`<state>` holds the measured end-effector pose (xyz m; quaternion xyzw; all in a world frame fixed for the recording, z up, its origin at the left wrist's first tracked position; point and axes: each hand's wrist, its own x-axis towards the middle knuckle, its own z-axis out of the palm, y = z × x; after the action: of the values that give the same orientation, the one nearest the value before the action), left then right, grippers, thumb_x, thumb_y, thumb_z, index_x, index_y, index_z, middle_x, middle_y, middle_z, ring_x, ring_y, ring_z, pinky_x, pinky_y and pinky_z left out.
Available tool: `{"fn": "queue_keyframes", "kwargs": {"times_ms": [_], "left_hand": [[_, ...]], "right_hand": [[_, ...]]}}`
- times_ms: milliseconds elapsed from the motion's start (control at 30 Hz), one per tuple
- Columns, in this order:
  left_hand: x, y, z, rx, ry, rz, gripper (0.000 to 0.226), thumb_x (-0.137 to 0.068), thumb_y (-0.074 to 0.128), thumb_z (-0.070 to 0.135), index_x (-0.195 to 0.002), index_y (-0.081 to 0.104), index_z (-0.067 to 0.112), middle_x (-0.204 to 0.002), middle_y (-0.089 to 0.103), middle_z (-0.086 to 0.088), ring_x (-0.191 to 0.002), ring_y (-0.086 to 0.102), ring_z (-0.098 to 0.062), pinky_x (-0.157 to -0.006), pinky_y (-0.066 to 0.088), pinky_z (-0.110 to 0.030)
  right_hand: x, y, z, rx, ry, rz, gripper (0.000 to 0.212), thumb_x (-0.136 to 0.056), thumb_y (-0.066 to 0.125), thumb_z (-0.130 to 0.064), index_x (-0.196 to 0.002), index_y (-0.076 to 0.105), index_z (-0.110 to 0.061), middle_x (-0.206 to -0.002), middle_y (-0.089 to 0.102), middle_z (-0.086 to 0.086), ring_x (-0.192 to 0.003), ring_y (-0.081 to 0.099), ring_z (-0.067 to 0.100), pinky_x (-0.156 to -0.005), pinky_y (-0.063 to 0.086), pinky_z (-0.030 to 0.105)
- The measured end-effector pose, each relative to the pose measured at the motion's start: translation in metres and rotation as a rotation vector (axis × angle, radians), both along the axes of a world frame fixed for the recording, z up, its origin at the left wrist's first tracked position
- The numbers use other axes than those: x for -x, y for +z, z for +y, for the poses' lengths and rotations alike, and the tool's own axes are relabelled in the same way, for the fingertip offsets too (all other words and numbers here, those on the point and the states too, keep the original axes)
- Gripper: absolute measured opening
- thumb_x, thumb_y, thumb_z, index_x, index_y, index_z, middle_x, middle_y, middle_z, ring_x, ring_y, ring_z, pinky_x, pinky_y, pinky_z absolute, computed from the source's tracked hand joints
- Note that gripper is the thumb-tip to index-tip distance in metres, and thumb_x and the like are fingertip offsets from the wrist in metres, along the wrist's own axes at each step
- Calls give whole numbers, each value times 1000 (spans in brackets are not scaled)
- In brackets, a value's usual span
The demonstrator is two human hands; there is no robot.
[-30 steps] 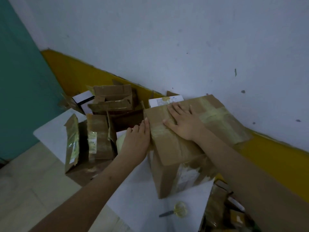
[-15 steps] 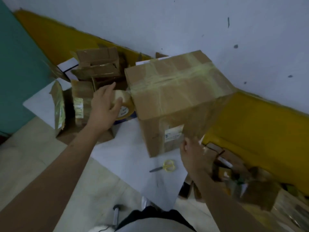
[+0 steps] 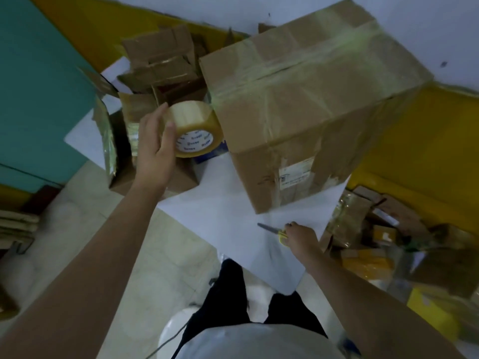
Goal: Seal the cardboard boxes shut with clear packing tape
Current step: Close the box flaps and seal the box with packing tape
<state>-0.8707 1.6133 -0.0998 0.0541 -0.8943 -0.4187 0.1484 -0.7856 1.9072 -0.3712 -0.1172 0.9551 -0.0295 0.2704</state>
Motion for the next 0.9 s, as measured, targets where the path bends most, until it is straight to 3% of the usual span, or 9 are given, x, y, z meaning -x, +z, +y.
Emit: {"fn": "queue_keyframes", "kwargs": {"times_ms": [67, 167, 267, 367, 433, 533, 633, 800, 900], "left_hand": [[11, 6, -8, -21, -7, -27, 44, -102, 43, 45, -140, 52, 27, -138, 49, 0, -123, 47, -6, -103, 39, -15], [39, 24, -17, -25, -78, -188, 31, -102, 52, 43, -128, 60, 29, -121, 58, -1, -103, 55, -8, -98, 46, -36], [73, 47, -27, -28, -328, -469, 27, -102, 53, 46, -118, 66, 28, -105, 63, 9, -98, 60, -11, -88, 48, -34], [103, 51, -32, 2, -551, -618, 31, -98, 57, 50, -118, 64, 28, -110, 64, 12, -99, 62, -7, -78, 47, -23], [120, 46, -32, -17, -648, -666, 37, -94, 64, 52, -124, 60, 30, -118, 61, 12, -105, 60, -5, -80, 47, -22], [138, 43, -29, -119, -802, -827, 49, -87, 73, 51, -125, 58, 26, -126, 61, 4, -115, 61, -13, -98, 52, -34], [146, 44, -28, -184, -910, -938, 42, -87, 77, 41, -121, 59, 24, -125, 64, -1, -113, 64, -16, -103, 52, -38], [135, 45, -24, -459, -999, -1153, 38, -100, 62, 26, -130, 56, 4, -109, 69, -26, -84, 71, -33, -69, 61, -41], [127, 48, -26, -493, -1011, -1198, 28, -103, 51, 22, -116, 59, -1, -92, 70, -22, -69, 68, -28, -60, 57, -34]], "right_hand": [[-5, 3, -5, 108, -92, -12, 22, -101, 49, -35, -108, 55, -15, -103, 62, 2, -97, 64, 24, -74, 48, 33], [-14, 22, -17, 526, -377, -83, 29, -91, 65, -44, -83, 51, -20, -74, 60, -5, -73, 63, 14, -67, 49, 35], [-18, 69, -53, 847, -467, -147, 21, -85, 77, -33, -79, 59, -22, -74, 68, -8, -70, 62, -1, -69, 50, 27], [-15, 125, -93, 967, -440, -193, 13, -87, 74, -28, -84, 68, -18, -76, 72, -6, -78, 71, 11, -77, 57, 39], [-9, 169, -108, 995, -435, -181, 15, -91, 72, -32, -84, 69, -18, -73, 69, -7, -64, 63, 13, -71, 59, 35], [-4, 236, -120, 983, -482, -60, 4, -92, 70, -23, -91, 70, -27, -84, 71, -8, -58, 51, 17, -61, 45, 30], [3, 305, -135, 1034, -462, 60, 21, -94, 66, -18, -95, 68, -39, -88, 71, -10, -64, 56, 17, -63, 47, 29], [61, 385, -163, 1264, -575, 395, 21, -93, 58, -23, -111, 67, -15, -84, 68, -8, -77, 60, -1, -70, 47, 13], [110, 382, -163, 1234, -720, 575, 25, -98, 55, -26, -117, 67, -14, -84, 61, -4, -76, 56, 4, -68, 46, 20]]}}
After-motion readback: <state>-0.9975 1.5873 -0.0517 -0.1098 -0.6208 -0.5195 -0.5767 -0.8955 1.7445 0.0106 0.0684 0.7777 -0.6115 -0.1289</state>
